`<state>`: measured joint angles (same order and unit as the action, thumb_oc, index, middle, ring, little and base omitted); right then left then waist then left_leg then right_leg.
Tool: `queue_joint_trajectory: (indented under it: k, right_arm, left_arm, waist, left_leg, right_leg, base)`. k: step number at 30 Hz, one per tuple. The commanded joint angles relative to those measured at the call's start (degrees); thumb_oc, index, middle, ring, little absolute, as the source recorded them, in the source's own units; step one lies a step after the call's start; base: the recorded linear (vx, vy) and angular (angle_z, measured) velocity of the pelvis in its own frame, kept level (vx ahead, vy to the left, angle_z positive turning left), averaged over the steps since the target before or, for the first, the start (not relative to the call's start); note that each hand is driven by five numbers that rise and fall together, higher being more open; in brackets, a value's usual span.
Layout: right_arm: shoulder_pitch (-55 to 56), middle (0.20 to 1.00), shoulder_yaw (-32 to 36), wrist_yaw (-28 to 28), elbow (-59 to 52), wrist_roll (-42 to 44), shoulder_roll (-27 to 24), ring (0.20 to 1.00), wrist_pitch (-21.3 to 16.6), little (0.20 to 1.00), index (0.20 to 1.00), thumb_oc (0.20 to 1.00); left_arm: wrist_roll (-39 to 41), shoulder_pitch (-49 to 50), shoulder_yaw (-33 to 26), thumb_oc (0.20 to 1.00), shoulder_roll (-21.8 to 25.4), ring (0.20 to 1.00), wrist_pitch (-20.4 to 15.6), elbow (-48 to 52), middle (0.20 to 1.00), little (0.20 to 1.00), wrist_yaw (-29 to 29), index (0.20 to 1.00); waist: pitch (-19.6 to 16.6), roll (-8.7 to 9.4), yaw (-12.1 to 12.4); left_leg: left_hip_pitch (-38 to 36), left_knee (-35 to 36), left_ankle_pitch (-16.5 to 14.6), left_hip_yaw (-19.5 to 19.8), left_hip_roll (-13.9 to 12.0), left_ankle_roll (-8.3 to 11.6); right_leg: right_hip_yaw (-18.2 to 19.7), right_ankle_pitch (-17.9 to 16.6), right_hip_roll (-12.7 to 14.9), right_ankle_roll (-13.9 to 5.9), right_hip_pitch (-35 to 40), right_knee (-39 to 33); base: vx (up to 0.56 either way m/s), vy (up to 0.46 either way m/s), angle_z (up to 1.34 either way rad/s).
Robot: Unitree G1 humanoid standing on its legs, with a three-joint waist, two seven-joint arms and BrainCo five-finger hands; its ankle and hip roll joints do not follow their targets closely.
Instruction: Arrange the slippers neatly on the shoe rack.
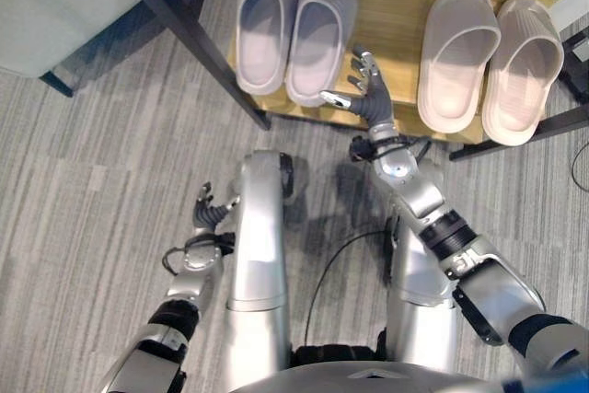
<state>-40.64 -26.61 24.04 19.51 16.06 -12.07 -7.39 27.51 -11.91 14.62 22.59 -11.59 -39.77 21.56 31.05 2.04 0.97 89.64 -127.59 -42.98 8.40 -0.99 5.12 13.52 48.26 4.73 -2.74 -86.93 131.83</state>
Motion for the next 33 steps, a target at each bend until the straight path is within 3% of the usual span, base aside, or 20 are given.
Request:
queue_joint_trajectory:
  k: [1, 7, 10, 21, 26, 27, 33]
  right_arm:
    - [-1.48, 1.000, -1.02, -0.74, -6.82, -0.46, -0.56, 1.000, -4.23, 1.000, 1.000, 1.000]
    - [-0.55, 1.000, -1.68, -1.81, -10.42, -1.38, -1.15, 1.000, -4.88, 1.000, 1.000, 1.000]
    - [1.80, 1.000, 0.10, -0.83, -21.09, -11.03, -3.58, 1.000, -5.87, 1.000, 1.000, 1.000]
    - [13.27, 1.000, 2.34, -1.84, -35.64, -20.70, -7.43, 1.000, -5.51, 1.000, 1.000, 1.000]
    - [23.64, 1.000, 7.34, -0.93, -41.92, -25.95, -11.97, 1.000, -8.07, 1.000, 1.000, 1.000]
    - [28.48, 1.000, 11.04, 0.26, -44.39, -28.24, -14.19, 1.000, -8.85, 1.000, 1.000, 1.000]
    - [33.03, 1.000, 14.31, 2.22, -44.95, -31.51, -17.22, 1.000, -9.49, 1.000, 1.000, 1.000]
  left_arm:
    - [-2.46, -0.80, 5.68, 1.000, -4.45, 1.000, -2.05, -0.53, 1.000, 1.000, -1.47, 1.000]
    - [-2.55, -1.10, 5.65, 1.000, -4.50, 1.000, -2.25, -0.84, 1.000, 1.000, -1.58, 1.000]
    - [-2.95, -0.50, 4.59, 1.000, -4.60, 1.000, -2.83, -0.68, 1.000, 1.000, -1.38, 1.000]
    - [-5.11, 2.09, 3.62, 1.000, -4.85, 1.000, -3.44, 1.86, 1.000, 1.000, -1.71, 1.000]
    - [-5.13, 4.48, 1.25, 1.000, -4.18, 1.000, -6.15, 7.79, 1.000, 1.000, -0.95, 1.000]
    - [-5.37, 5.13, 0.25, 1.000, -4.10, 1.000, -7.02, 9.58, 1.000, 1.000, -0.21, 1.000]
    - [-5.24, 5.77, -1.49, 1.000, -2.82, 1.000, -9.07, 13.53, 1.000, 1.000, -0.15, 1.000]
  waist:
    - [-1.26, 0.19, 2.65]
    - [-1.26, 0.40, 2.33]
    - [-1.26, 0.77, 1.80]
    - [-1.26, 2.11, 0.16]
    - [-1.26, 2.87, -0.44]
    - [-1.26, 3.38, -0.89]
    - [-1.26, 3.67, -1.77]
  left_leg:
    - [0.31, -4.62, -3.08, 1.96, 1.88, -3.65]
    - [0.31, -4.55, -2.99, 1.89, 1.67, -3.58]
    - [0.31, -4.47, -3.11, 1.85, 1.70, -3.61]
    - [0.31, -4.63, -3.22, 1.77, 1.50, -3.67]
    - [0.31, -5.15, -2.92, 2.29, 1.76, -3.34]
    - [0.31, -5.20, -2.86, 2.60, 1.71, -3.21]
    - [0.31, -3.53, -2.27, 2.98, 0.98, -3.05]
  right_leg:
    - [8.87, -10.12, 1.11, 6.18, 4.82, 7.84]
    - [8.94, -10.21, 1.20, 6.08, 4.85, 7.92]
    - [9.11, -10.36, 1.10, 6.07, 4.70, 7.77]
    - [9.20, -10.13, 0.88, 5.98, 4.39, 8.11]
    - [8.52, -10.02, 0.98, 5.60, 4.60, 8.25]
    - [8.31, -10.16, 0.96, 5.49, 4.59, 8.19]
    - [7.78, -9.78, 0.97, 5.66, 4.15, 6.75]
  base:
    - [0.00, 0.000, 0.00]
    - [0.00, 0.000, 0.00]
    - [0.00, 0.000, 0.00]
    - [0.00, 0.000, 0.00]
    - [0.00, -0.003, -0.01]
    - [0.00, 0.000, 0.00]
    - [0.00, -0.005, 0.00]
